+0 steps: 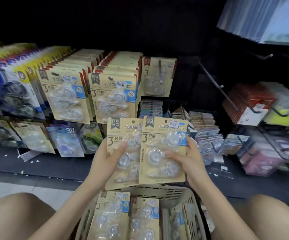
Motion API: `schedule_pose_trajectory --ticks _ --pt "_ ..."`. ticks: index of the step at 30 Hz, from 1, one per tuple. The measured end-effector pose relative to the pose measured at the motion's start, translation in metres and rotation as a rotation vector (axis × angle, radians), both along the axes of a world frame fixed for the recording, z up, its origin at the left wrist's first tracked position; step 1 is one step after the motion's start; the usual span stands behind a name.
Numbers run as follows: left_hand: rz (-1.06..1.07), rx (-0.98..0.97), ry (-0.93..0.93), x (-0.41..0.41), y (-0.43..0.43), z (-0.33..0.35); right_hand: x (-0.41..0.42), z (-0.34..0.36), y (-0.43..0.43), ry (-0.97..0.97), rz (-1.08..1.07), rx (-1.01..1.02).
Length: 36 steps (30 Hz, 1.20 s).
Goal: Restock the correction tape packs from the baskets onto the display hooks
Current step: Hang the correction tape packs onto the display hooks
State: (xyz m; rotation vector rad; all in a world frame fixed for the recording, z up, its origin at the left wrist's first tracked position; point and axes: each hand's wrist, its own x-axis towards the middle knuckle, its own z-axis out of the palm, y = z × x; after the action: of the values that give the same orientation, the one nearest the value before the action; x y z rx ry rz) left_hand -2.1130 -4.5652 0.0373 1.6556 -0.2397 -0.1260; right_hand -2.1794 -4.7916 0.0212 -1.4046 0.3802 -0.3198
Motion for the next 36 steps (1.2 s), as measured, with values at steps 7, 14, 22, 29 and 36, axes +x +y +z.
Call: schedule_pose_trajectory --ticks 7,14,22,29,36 --pt "0.177 -0.067 -0.271 0.028 0.012 0.075 0.023 0.065 -0.016 -0.240 -0.204 -0.321" --pt "0.434 0.019 -0.458 0.057 0.028 0.116 0.054 0.098 -0.004 -0.123 -0.217 -0.595" --pt "0.421 -0.042 -0.448 0.064 0.024 0.132 0.048 0.101 -0.005 -0.048 -0.347 -0.827" --pt "0.362 -0.064 -0.448 0.072 0.009 0.149 0.074 0.097 -0.017 0.011 -0.325 -0.978" --pt "0.325 -0.133 -0.368 0.095 -0.004 0.152 0.149 0.079 -0.048 -0.073 -0.176 -0.211"
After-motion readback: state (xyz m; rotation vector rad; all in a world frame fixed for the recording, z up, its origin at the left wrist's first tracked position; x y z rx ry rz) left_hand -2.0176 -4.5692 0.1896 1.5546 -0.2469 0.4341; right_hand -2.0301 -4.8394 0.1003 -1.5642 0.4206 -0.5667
